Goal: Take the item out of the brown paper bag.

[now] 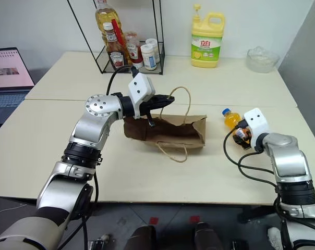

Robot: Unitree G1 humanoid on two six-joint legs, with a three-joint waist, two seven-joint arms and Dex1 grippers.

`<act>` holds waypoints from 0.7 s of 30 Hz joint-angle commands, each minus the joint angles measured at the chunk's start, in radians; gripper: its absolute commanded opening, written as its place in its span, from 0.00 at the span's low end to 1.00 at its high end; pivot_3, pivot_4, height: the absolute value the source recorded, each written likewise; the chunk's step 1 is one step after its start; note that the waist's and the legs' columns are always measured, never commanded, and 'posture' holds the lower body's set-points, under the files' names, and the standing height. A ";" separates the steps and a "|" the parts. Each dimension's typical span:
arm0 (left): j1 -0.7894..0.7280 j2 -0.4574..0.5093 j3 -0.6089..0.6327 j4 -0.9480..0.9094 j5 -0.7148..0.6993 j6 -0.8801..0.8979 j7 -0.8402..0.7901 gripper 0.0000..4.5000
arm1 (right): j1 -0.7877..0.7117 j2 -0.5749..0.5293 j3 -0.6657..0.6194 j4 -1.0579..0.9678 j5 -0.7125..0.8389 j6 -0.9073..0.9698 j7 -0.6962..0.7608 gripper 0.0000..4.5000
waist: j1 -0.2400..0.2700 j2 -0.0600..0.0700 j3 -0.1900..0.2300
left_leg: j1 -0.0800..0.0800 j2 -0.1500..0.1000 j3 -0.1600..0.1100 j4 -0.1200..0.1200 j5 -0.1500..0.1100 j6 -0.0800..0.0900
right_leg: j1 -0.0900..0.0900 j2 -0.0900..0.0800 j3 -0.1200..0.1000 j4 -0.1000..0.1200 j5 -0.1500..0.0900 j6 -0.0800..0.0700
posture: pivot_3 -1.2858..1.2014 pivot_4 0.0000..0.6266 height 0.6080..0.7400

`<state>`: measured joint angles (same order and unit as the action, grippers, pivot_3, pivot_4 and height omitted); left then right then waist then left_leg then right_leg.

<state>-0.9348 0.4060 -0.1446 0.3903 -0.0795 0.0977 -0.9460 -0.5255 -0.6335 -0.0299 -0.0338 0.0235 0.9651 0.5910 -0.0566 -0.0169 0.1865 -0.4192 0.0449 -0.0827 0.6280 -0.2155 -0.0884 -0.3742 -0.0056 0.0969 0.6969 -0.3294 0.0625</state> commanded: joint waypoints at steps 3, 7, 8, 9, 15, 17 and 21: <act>-0.006 0.007 0.015 -0.045 -0.007 -0.007 0.009 0.00 | -0.038 -0.035 -0.004 0.012 0.020 -0.004 0.008 0.88 | 0.000 0.000 0.000 | 0.000 0.000 0.000 0.000 0.000 0.000 | 0.000 0.000 0.000 0.000 0.000 0.000 | 0.52 0.24 1.00; -0.003 0.010 0.016 -0.047 -0.008 -0.008 0.009 0.00 | -0.026 -0.041 -0.003 0.013 0.028 -0.010 0.007 1.00 | 0.000 0.000 0.000 | 0.000 0.000 0.000 0.000 0.000 0.000 | 0.000 0.000 0.000 0.000 0.000 0.000 | 0.52 0.24 1.00; -0.003 0.010 0.017 -0.044 -0.008 -0.009 0.008 0.00 | -0.026 -0.040 -0.005 0.013 0.031 -0.011 0.004 1.00 | 0.000 0.000 0.000 | 0.000 0.000 0.000 0.000 0.000 0.000 | 0.000 0.000 0.000 0.000 0.000 0.000 | 0.52 0.24 1.00; -0.004 0.011 0.017 -0.043 -0.007 -0.010 0.008 0.00 | -0.026 -0.042 -0.005 0.010 0.031 -0.013 0.001 1.00 | 0.000 0.000 0.000 | 0.000 0.000 0.000 0.000 0.000 0.000 | 0.000 0.000 0.000 0.000 0.000 0.000 | 0.52 0.24 1.00; -0.008 0.023 0.024 -0.031 0.002 -0.012 0.022 0.09 | 0.009 -0.078 -0.025 -0.130 0.045 -0.043 -0.005 1.00 | 0.000 0.000 0.000 | 0.000 0.000 0.000 0.000 0.000 0.000 | 0.000 0.000 0.000 0.000 0.000 0.000 | 0.52 0.24 1.00; -0.013 0.029 0.036 -0.014 -0.011 -0.002 0.019 0.19 | 0.024 -0.067 -0.050 -0.201 0.073 -0.025 -0.009 1.00 | 0.000 0.000 0.000 | 0.000 0.000 0.000 0.000 0.000 0.000 | 0.000 0.000 0.000 0.000 0.000 0.000 | 0.52 0.24 1.00; -0.058 0.037 0.088 0.128 -0.008 -0.020 0.095 0.47 | 0.084 0.034 -0.147 -0.320 0.134 -0.031 -0.070 1.00 | -0.001 0.000 0.000 | 0.000 0.001 -0.001 0.000 0.000 0.000 | 0.000 0.001 0.000 0.000 0.000 0.000 | 0.52 0.24 1.00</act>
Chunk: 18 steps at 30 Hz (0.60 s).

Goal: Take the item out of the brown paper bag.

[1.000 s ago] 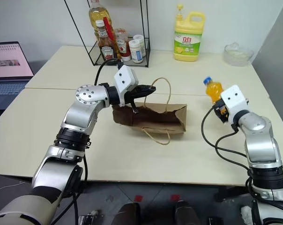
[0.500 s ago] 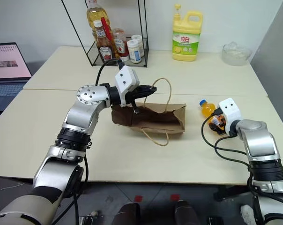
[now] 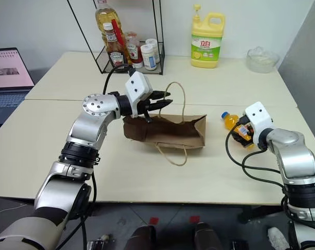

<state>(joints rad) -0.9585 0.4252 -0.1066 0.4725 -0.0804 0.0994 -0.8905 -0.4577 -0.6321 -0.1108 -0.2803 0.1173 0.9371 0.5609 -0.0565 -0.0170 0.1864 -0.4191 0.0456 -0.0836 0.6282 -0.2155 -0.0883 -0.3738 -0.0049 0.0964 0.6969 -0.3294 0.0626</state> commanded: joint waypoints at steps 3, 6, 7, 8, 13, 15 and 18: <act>-0.048 0.025 0.071 0.075 -0.009 -0.027 0.060 0.67 | 0.040 0.055 -0.074 -0.121 0.036 -0.053 -0.067 1.00 | 0.000 0.000 0.000 | 0.000 0.000 0.000 0.000 0.000 0.000 | 0.000 0.000 0.000 0.000 0.000 0.000 | 0.52 0.24 1.00; -0.058 0.033 0.089 0.095 -0.012 -0.022 0.084 0.88 | 0.054 0.067 -0.075 -0.146 0.032 -0.110 -0.090 1.00 | 0.000 0.000 0.000 | 0.000 0.000 0.000 0.000 0.000 0.000 | 0.000 -0.001 0.000 0.000 0.000 0.000 | 0.52 0.24 1.00; -0.063 0.035 0.103 0.093 -0.023 -0.009 0.091 0.94 | 0.058 0.070 -0.075 -0.151 0.027 -0.139 -0.099 1.00 | 0.001 0.000 0.000 | 0.000 0.000 0.000 0.000 0.000 0.000 | 0.000 -0.001 0.000 0.000 0.000 0.000 | 0.52 0.24 1.00; -0.067 0.036 0.117 0.090 -0.033 0.003 0.100 1.00 | 0.063 0.073 -0.075 -0.154 0.022 -0.166 -0.108 1.00 | 0.001 0.000 0.000 | 0.000 0.000 0.000 0.000 0.000 0.000 | 0.000 -0.001 0.000 0.000 0.000 0.000 | 0.52 0.24 1.00; -0.058 0.061 0.201 0.018 -0.081 0.087 0.165 1.00 | 0.104 0.101 -0.088 -0.181 0.010 -0.257 -0.164 1.00 | 0.000 0.000 0.000 | 0.000 0.000 0.000 0.000 0.000 0.000 | 0.000 0.000 0.000 0.000 0.000 0.000 | 0.52 0.24 1.00; -0.025 0.076 0.228 -0.036 -0.097 0.127 0.188 1.00 | 0.128 0.119 -0.091 -0.211 0.016 -0.272 -0.183 1.00 | 0.000 0.000 0.000 | 0.000 0.000 0.000 0.000 0.000 0.000 | 0.000 0.000 0.000 0.000 0.000 0.000 | 0.52 0.24 1.00; 0.109 0.117 0.298 -0.154 -0.102 0.193 0.266 1.00 | 0.195 0.169 -0.084 -0.280 0.016 -0.300 -0.225 1.00 | -0.003 0.001 -0.001 | 0.000 0.000 0.000 0.000 0.000 0.000 | 0.000 0.000 0.000 0.001 0.000 0.000 | 0.52 0.24 1.00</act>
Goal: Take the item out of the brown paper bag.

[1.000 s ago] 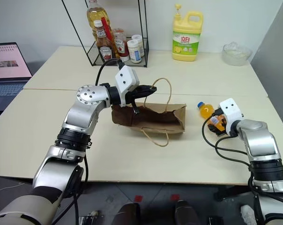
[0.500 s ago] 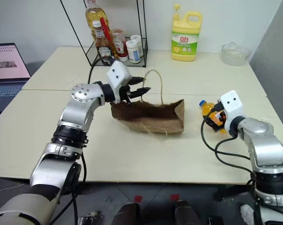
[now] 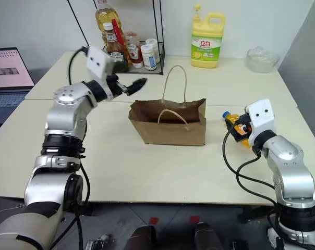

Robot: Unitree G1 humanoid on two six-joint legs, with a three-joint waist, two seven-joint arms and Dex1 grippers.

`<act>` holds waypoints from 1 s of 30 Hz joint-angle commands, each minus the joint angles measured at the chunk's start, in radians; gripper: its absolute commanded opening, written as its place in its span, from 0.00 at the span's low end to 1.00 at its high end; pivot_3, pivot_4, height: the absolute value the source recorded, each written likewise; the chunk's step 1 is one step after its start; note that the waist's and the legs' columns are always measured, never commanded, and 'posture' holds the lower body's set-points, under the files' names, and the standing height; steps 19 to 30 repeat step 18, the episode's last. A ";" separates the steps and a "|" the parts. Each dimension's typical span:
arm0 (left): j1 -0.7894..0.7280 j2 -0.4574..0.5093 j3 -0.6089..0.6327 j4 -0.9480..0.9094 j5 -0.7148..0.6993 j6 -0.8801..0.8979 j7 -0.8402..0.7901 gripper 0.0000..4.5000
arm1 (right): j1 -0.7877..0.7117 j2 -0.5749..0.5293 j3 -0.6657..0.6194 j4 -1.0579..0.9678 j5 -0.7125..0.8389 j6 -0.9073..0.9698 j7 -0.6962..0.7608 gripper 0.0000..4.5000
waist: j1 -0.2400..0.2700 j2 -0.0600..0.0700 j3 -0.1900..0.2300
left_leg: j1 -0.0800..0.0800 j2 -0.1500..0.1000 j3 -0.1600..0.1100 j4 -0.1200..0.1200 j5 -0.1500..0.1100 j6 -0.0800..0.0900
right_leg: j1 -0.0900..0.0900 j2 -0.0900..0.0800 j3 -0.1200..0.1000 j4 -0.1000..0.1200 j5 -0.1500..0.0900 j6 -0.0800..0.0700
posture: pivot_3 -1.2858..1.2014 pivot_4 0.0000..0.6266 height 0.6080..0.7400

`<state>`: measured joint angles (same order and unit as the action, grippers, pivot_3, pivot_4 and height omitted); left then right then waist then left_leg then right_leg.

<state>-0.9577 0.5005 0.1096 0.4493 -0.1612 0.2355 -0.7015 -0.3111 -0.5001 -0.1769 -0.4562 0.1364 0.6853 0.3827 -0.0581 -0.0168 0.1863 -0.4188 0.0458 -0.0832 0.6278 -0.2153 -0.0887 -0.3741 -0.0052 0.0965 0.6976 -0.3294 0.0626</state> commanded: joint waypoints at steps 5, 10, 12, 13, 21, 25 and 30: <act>0.404 0.040 0.161 -0.365 -0.036 0.133 0.179 1.00 | 0.183 0.118 -0.007 -0.203 -0.002 -0.048 -0.109 1.00 | 0.000 0.001 -0.001 | 0.001 0.001 0.000 0.000 0.000 0.000 | 0.001 0.000 0.000 0.000 0.000 0.000 | 0.52 0.24 1.00; 0.747 -0.042 0.122 -0.660 -0.020 0.236 0.283 1.00 | 0.357 0.197 0.043 -0.294 -0.012 -0.045 -0.161 1.00 | 0.017 0.000 -0.002 | 0.000 0.001 0.000 0.000 0.000 0.000 | 0.001 0.000 0.000 0.000 0.000 0.000 | 0.52 0.24 1.00; 0.846 -0.101 0.090 -0.770 -0.019 0.283 0.333 1.00 | 0.403 0.224 0.058 -0.298 -0.020 -0.046 -0.186 1.00 | 0.027 -0.001 -0.002 | 0.001 0.001 0.000 0.001 0.000 0.000 | 0.002 -0.001 0.000 0.000 0.000 0.000 | 0.52 0.24 1.00; 0.879 -0.129 0.072 -0.809 -0.016 0.301 0.355 1.00 | 0.418 0.240 0.060 -0.295 -0.020 -0.045 -0.199 1.00 | 0.030 -0.002 -0.002 | 0.001 0.001 0.000 0.001 0.000 0.000 | 0.002 -0.001 0.000 0.000 0.000 0.000 | 0.52 0.24 1.00; 0.989 -0.233 -0.012 -0.877 0.025 0.305 0.442 1.00 | 0.461 0.315 0.091 -0.253 -0.027 -0.032 -0.253 1.00 | 0.028 -0.002 -0.003 | 0.003 0.001 0.000 0.000 0.000 0.000 | 0.004 0.000 0.000 0.000 0.000 0.000 | 0.52 0.24 1.00; 0.989 -0.233 -0.012 -0.877 0.025 0.305 0.442 1.00 | 0.461 0.315 0.091 -0.253 -0.027 -0.032 -0.253 1.00 | 0.028 -0.002 -0.003 | 0.003 0.001 0.000 0.000 0.000 0.000 | 0.004 0.000 0.000 0.000 0.000 0.000 | 0.52 0.24 1.00; 0.989 -0.233 -0.012 -0.877 0.025 0.305 0.442 1.00 | 0.461 0.315 0.091 -0.253 -0.027 -0.032 -0.253 1.00 | 0.028 -0.002 -0.003 | 0.003 0.001 0.000 0.000 0.000 0.000 | 0.004 0.000 0.000 0.000 0.000 0.000 | 0.52 0.24 1.00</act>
